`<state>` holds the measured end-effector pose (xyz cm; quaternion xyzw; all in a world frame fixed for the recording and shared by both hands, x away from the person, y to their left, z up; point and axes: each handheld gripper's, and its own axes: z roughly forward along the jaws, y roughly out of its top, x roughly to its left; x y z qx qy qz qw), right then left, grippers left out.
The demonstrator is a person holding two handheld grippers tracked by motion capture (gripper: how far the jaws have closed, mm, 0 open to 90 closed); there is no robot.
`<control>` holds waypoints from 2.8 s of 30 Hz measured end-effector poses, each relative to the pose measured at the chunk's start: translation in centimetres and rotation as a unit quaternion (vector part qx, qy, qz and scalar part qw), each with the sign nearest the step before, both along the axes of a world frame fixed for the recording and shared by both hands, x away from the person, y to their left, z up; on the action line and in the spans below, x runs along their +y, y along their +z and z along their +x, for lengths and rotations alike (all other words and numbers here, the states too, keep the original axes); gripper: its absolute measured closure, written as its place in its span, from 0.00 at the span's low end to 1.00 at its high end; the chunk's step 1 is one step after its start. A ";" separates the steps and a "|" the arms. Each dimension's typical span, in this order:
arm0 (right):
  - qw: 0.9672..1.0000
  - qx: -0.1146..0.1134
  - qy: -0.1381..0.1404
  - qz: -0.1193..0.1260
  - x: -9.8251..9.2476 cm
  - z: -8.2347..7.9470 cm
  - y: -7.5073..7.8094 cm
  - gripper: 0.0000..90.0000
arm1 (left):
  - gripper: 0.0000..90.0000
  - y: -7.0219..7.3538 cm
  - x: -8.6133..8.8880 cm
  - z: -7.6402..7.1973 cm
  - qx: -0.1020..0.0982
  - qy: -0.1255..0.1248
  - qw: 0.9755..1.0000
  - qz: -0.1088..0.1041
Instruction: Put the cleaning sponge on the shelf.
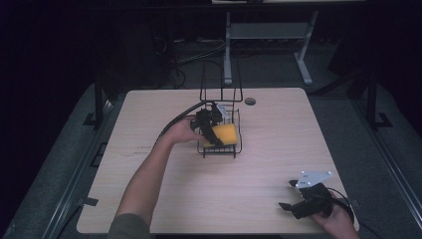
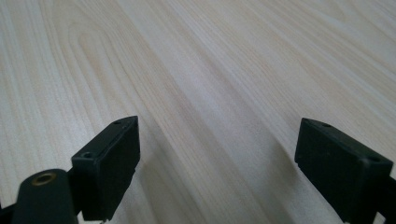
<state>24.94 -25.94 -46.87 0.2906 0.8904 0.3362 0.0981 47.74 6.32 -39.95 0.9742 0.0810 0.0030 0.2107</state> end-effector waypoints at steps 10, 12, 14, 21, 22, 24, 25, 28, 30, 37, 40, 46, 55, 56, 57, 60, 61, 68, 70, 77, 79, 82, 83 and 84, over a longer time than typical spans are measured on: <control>1.000 -0.002 0.000 -0.001 0.1 -0.1 0.0 0.15 | 0.23 -0.5 -0.2 0.2 0.003 0.005 1.000 0.010; 1.000 -0.003 0.002 -0.004 0.1 -0.1 0.0 0.15 | 0.23 -0.6 -0.2 0.2 0.004 0.006 1.000 0.014; 1.000 -0.004 0.003 -0.004 0.0 -0.1 0.0 0.15 | 0.23 -0.8 -0.3 0.3 0.005 0.008 1.000 0.013; 1.000 -0.004 0.003 -0.002 0.0 -0.1 0.0 0.15 | 0.23 -1.0 -0.1 0.7 0.005 0.014 1.000 0.007; 1.000 -0.004 0.002 -0.002 0.0 -0.1 0.0 0.15 | 0.23 -1.0 -0.1 0.7 0.005 0.015 1.000 0.007; 1.000 -0.003 0.003 -0.003 0.0 -0.1 0.0 0.15 | 0.23 -1.1 -0.1 0.7 0.006 0.016 1.000 0.007; 1.000 -0.003 0.004 -0.003 0.0 -0.1 0.0 0.15 | 0.23 -1.0 -0.1 0.7 0.008 0.016 1.000 0.006; 1.000 -0.003 0.005 -0.004 0.0 -0.1 0.0 0.15 | 0.23 -1.0 -0.1 0.6 0.007 0.016 1.000 0.008; 1.000 -0.004 0.004 -0.004 0.0 -0.2 0.0 0.15 | 0.22 -1.0 -0.2 0.6 0.009 0.017 1.000 0.009; 1.000 -0.003 0.006 -0.005 0.0 -0.1 0.0 0.15 | 0.21 -1.0 -0.1 0.7 0.010 0.021 1.000 0.008; 1.000 -0.003 0.007 -0.005 0.0 -0.1 0.0 0.15 | 0.21 -1.0 0.0 0.7 0.008 0.021 1.000 0.008; 1.000 -0.003 0.008 -0.006 0.0 -0.1 0.0 0.15 | 0.21 -0.9 0.0 0.7 0.006 0.021 1.000 0.005; 1.000 -0.001 0.007 -0.008 0.0 -0.1 -0.1 0.15 | 0.21 0.0 0.0 0.6 -0.002 0.024 1.000 -0.013; 1.000 0.000 0.006 -0.006 0.1 -0.1 -0.1 0.15 | 0.21 0.1 0.0 0.7 -0.003 0.024 1.000 -0.014; 1.000 0.000 0.006 -0.006 0.1 -0.1 -0.1 0.15 | 0.20 0.1 0.1 0.7 -0.002 0.024 1.000 -0.016; 1.000 0.000 0.007 -0.007 0.1 -0.1 -0.1 0.15 | 0.20 0.1 0.1 0.7 -0.003 0.024 1.000 -0.015; 1.000 0.000 0.007 -0.007 0.1 -0.1 -0.1 0.15 | 0.20 0.1 0.2 0.7 -0.003 0.025 1.000 -0.016; 1.000 0.002 0.008 -0.007 0.1 -0.1 -0.2 0.15 | 0.20 0.5 0.1 0.6 -0.012 0.022 0.999 -0.024; 1.000 0.003 0.008 -0.009 0.1 -0.1 -0.2 0.15 | 0.20 0.9 0.1 0.3 -0.016 0.023 0.999 -0.029; 1.000 0.005 0.010 -0.008 0.2 -0.2 -0.2 0.15 | 0.20 1.7 0.2 0.0 -0.023 0.014 0.999 -0.035; 1.000 0.004 0.008 -0.009 0.2 -0.2 -0.2 0.15 | 0.20 1.8 0.1 -0.3 -0.030 0.012 0.999 -0.035; 1.000 0.000 0.009 -0.012 0.1 -0.2 -0.2 0.15 | 0.20 1.9 0.2 -0.8 -0.037 0.013 0.998 -0.045; 1.000 0.000 0.009 -0.012 0.1 -0.2 -0.2 0.15 | 0.21 1.9 0.2 -0.8 -0.037 0.013 0.998 -0.045; 1.000 0.000 0.009 -0.013 0.2 -0.2 -0.2 0.15 | 0.21 1.9 0.4 -1.2 -0.042 0.012 0.997 -0.058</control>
